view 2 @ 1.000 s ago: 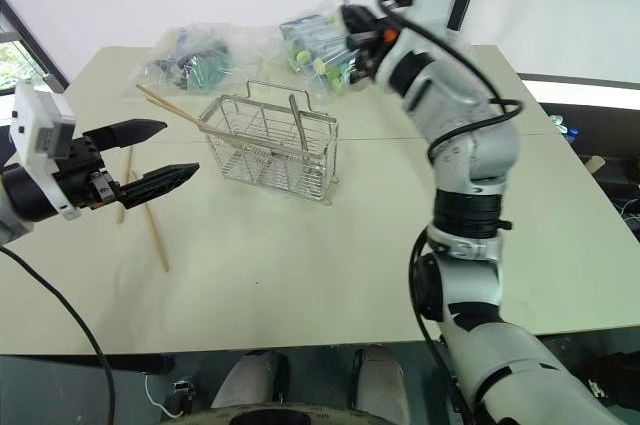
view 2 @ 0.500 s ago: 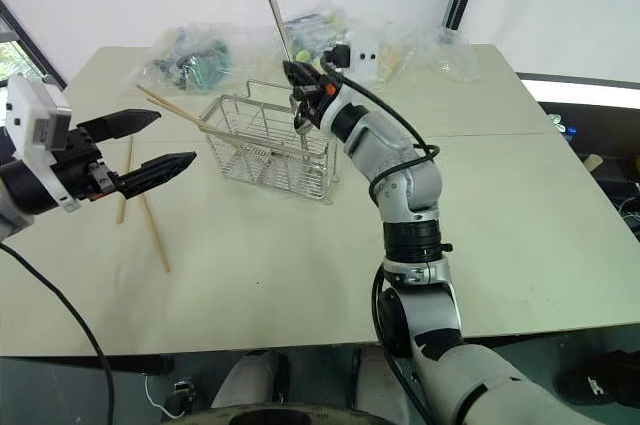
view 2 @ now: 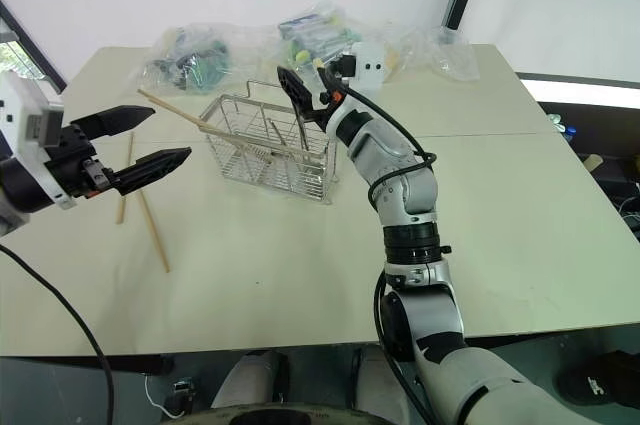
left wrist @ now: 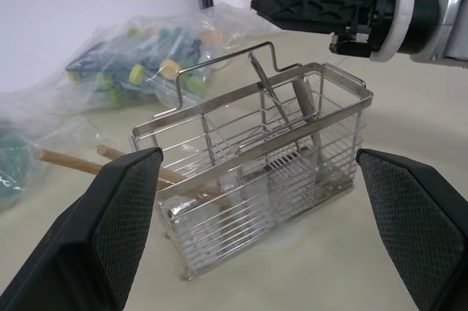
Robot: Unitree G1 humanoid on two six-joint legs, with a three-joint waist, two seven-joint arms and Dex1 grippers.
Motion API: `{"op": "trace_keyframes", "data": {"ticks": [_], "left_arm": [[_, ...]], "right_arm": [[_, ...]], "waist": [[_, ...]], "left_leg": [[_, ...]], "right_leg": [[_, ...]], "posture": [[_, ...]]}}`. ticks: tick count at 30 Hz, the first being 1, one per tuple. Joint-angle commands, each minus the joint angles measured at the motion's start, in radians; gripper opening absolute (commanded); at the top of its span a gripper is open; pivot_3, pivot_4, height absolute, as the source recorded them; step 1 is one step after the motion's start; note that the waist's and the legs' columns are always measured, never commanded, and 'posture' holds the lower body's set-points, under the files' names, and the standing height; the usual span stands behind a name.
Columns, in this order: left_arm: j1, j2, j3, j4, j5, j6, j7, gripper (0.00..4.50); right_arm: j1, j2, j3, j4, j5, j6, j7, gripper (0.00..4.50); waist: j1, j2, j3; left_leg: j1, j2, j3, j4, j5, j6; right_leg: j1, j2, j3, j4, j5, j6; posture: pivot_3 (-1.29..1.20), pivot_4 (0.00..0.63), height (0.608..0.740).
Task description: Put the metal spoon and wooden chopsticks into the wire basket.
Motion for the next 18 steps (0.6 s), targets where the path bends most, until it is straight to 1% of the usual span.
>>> {"op": "trace_keyframes", "data": {"ticks": [1,6,12,15,18], "left_arm": [[-0.029,0.016,0.024,-0.003,0.002,-0.016,0.005,4.50],[-0.034,0.013,0.022,0.003,0.009,-0.022,0.002,4.50],[-0.039,0.008,0.041,0.020,0.010,-0.022,0.006,4.50],[-0.047,0.009,0.059,0.025,-0.002,-0.014,0.018,4.50],[-0.046,0.017,0.090,0.026,-0.011,0.000,0.032,4.50]], "right_arm": [[-0.036,-0.058,-0.017,-0.063,0.049,0.030,0.056,4.39],[-0.096,-0.162,-0.055,-0.137,0.173,0.130,0.151,4.39],[-0.186,-0.286,-0.139,-0.181,0.334,0.248,0.207,4.39],[-0.210,-0.342,-0.167,-0.196,0.401,0.288,0.239,4.39],[-0.206,-0.408,-0.169,-0.226,0.435,0.313,0.291,4.39]], "waist": [[0.002,0.000,0.000],[0.001,0.000,0.000],[0.003,0.000,0.000],[0.005,0.000,0.000],[0.005,0.000,0.000]], "left_leg": [[0.000,0.000,0.000,0.000,0.000,0.000],[0.000,0.000,0.000,0.000,0.000,0.000],[0.000,0.000,0.000,0.000,0.000,0.000],[0.000,0.000,0.000,0.000,0.000,0.000],[0.000,0.000,0.000,0.000,0.000,0.000]], "right_leg": [[0.000,0.000,0.000,0.000,0.000,0.000],[0.000,0.000,0.000,0.000,0.000,0.000],[0.000,0.000,0.000,0.000,0.000,0.000],[0.001,0.000,0.000,-0.001,0.000,-0.001],[0.001,-0.001,0.000,-0.002,0.000,-0.001]], "posture": [[0.00,0.150,0.633],[0.00,0.150,0.633],[0.00,0.150,0.633],[0.00,0.150,0.633],[0.00,0.150,0.633]]}}
